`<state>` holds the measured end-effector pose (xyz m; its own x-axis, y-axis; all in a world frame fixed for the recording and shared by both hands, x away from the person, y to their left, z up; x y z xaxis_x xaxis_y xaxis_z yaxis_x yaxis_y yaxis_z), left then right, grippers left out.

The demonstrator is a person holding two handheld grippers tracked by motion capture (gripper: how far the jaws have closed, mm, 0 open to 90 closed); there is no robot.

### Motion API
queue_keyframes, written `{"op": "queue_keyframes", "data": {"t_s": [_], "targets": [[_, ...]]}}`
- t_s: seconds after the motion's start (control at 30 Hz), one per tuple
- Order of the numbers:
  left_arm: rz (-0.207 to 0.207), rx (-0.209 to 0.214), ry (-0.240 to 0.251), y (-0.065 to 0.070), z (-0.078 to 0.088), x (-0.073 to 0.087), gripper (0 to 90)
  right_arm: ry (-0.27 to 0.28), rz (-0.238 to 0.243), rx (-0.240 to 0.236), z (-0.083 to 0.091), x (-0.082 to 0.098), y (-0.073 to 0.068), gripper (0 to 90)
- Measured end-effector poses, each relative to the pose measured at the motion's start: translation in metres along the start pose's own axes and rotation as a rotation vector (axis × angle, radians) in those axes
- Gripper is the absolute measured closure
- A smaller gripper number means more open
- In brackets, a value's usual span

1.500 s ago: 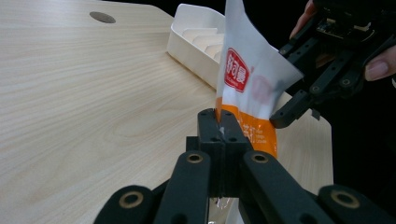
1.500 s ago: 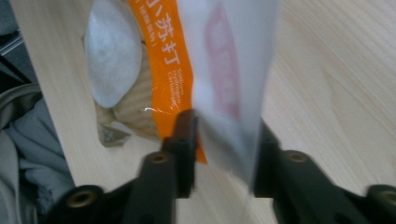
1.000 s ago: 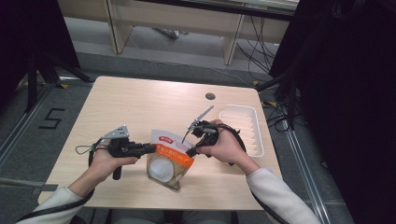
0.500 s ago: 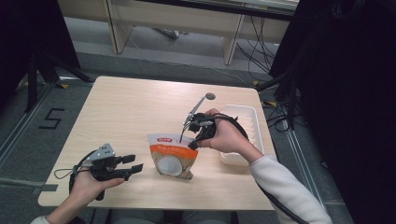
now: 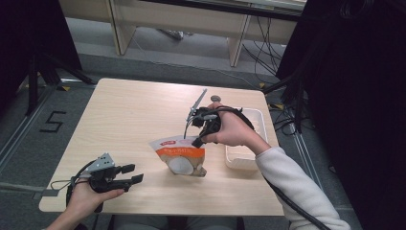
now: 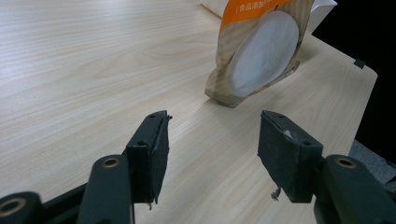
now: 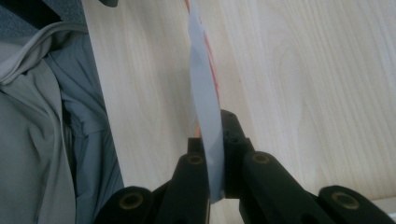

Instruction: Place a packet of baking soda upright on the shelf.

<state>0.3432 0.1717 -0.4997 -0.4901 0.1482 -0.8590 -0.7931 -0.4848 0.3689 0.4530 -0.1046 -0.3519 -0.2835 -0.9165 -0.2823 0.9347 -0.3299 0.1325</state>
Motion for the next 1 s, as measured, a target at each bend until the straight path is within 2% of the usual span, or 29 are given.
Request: {"op": "queue_keyframes", "data": {"t_s": [0.07, 0.13, 0.2, 0.23, 0.27, 0.3, 0.33, 0.43, 0.5, 0.67, 0.77, 1.0], "targets": [[0.006, -0.006, 0.003, 0.0, 0.0, 0.0, 42.0, 0.006, 0.016, -0.001, 0.0, 0.0, 0.002, 90.0], [0.003, -0.001, 0.002, -0.001, 0.0, 0.0, 41.0, -0.003, 0.009, -0.005, 0.004, -0.001, 0.003, 90.0], [0.002, -0.012, 0.002, 0.0, 0.0, 0.0, 40.9, 0.0, 0.012, 0.001, 0.005, -0.001, 0.004, 90.0], [0.015, -0.02, 0.008, 0.0, 0.0, 0.0, 39.7, -0.011, 0.007, 0.003, 0.007, -0.001, 0.005, 90.0], [0.012, -0.021, 0.008, 0.0, 0.0, 0.0, 39.5, 0.0, 0.024, 0.009, 0.007, -0.001, 0.007, 90.0], [0.012, -0.022, 0.004, -0.001, 0.0, 0.001, 39.2, -0.005, 0.015, 0.019, 0.009, -0.001, 0.007, 90.0], [-0.005, -0.014, -0.001, -0.002, 0.0, 0.001, 39.1, -0.005, 0.016, 0.015, 0.01, -0.001, 0.007, 90.0], [0.012, -0.018, 0.003, -0.001, -0.001, 0.001, 38.9, -0.009, 0.008, 0.029, 0.013, -0.002, 0.009, 90.0], [0.011, -0.019, 0.001, -0.001, -0.001, 0.001, 38.9, 0.004, 0.027, 0.019, 0.013, -0.002, 0.01, 90.0], [0.012, -0.022, -0.002, -0.001, -0.001, 0.001, 38.9, 0.004, 0.019, 0.029, 0.02, -0.004, 0.011, 90.0], [0.01, -0.024, -0.004, -0.001, -0.001, 0.001, 38.8, 0.012, 0.038, 0.028, 0.022, -0.004, 0.013, 90.0], [0.01, -0.027, -0.004, -0.001, -0.001, 0.001, 38.7, 0.007, 0.04, 0.035, 0.027, -0.004, 0.014, 90.0]]}}
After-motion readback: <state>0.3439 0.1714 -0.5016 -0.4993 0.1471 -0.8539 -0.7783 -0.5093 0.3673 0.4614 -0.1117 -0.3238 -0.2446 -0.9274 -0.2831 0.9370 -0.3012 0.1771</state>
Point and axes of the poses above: each handheld gripper's, and its own axes: z roughly backward along the jaws, x roughly out of its underside, y roughly to its right, the point moved 3 cm from there along -z, roughly forward along the jaws, and after that the axes turned 13 degrees about x, right-handed, at the moved point
